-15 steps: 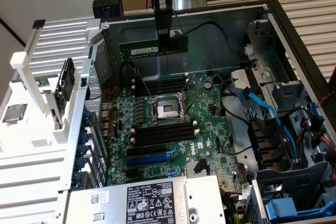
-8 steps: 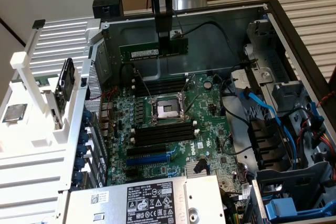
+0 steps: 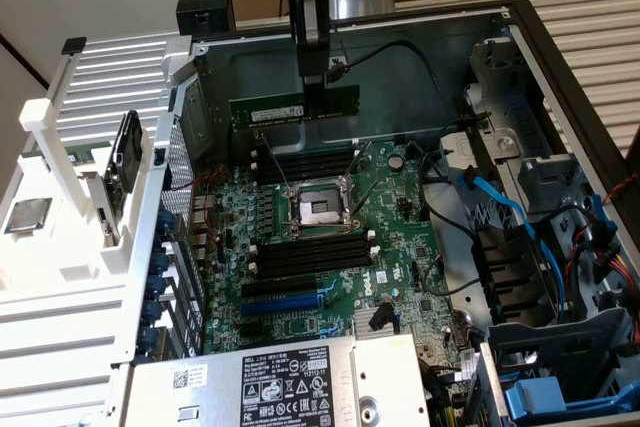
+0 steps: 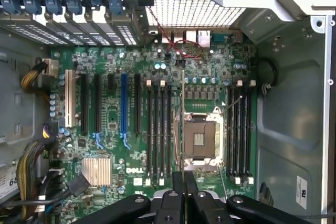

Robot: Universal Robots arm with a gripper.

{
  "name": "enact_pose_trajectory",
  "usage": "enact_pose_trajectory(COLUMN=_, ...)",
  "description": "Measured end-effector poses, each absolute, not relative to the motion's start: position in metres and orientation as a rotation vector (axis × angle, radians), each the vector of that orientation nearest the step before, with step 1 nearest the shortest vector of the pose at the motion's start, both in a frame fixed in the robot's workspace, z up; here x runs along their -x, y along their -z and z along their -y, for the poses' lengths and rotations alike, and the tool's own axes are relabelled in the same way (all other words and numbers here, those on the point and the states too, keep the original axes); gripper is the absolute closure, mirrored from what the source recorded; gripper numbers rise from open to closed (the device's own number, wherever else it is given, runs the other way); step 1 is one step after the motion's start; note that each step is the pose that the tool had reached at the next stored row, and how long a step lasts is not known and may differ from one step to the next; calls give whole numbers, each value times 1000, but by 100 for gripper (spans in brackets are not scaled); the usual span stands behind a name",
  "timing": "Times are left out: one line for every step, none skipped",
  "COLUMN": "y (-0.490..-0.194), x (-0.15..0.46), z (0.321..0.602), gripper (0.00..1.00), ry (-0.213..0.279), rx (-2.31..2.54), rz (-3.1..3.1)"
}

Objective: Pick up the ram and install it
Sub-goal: 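Insert the ram into the slot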

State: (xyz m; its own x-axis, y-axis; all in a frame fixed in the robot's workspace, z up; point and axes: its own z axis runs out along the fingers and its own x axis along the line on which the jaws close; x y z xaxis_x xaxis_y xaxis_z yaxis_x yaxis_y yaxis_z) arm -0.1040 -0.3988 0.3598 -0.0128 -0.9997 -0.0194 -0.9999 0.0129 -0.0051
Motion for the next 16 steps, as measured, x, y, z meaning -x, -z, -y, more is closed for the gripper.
enact_pose_trajectory(y=-359, x=104, z=400, gripper=88, ry=-18, rx=2194, rz=-2222)
enact_pose_trajectory(y=-358, x=103, z=400, gripper=88, ry=-20, rx=2192, rz=-2222)
enact_pose_trajectory(y=-357, x=102, z=400, gripper=88, ry=-22, rx=2190, rz=-2222)
enact_pose_trajectory(y=-356, x=102, z=400, gripper=88, ry=-24, rx=2187, rz=-2224)
enact_pose_trajectory(y=-355, x=102, z=400, gripper=88, ry=-25, rx=2183, rz=-2226)
enact_pose_trajectory(y=-354, x=102, z=400, gripper=88, ry=-27, rx=2179, rz=-2228)
enact_pose_trajectory(y=-354, x=102, z=400, gripper=88, ry=-29, rx=2174, rz=-2231)
enact_pose_trajectory(y=-353, x=101, z=400, gripper=88, ry=-31, rx=2167, rz=-2236)
enact_pose_trajectory(y=-353, x=101, z=400, gripper=88, ry=-33, rx=2160, rz=-2241)
enact_pose_trajectory(y=-352, x=101, z=400, gripper=88, ry=-35, rx=2153, rz=-2246)
enact_pose_trajectory(y=-352, x=101, z=400, gripper=88, ry=-38, rx=2146, rz=-2250)
enact_pose_trajectory(y=-352, x=101, z=401, gripper=88, ry=-38, rx=2145, rz=-2251)
enact_pose_trajectory(y=-352, x=101, z=401, gripper=88, ry=-38, rx=2143, rz=-2253)
enact_pose_trajectory(y=-352, x=101, z=401, gripper=88, ry=-38, rx=2140, rz=-2256)
enact_pose_trajectory(y=-351, x=101, z=401, gripper=88, ry=-38, rx=2130, rz=-2265)
enact_pose_trajectory(y=-351, x=101, z=401, gripper=88, ry=-38, rx=2124, rz=-2270)
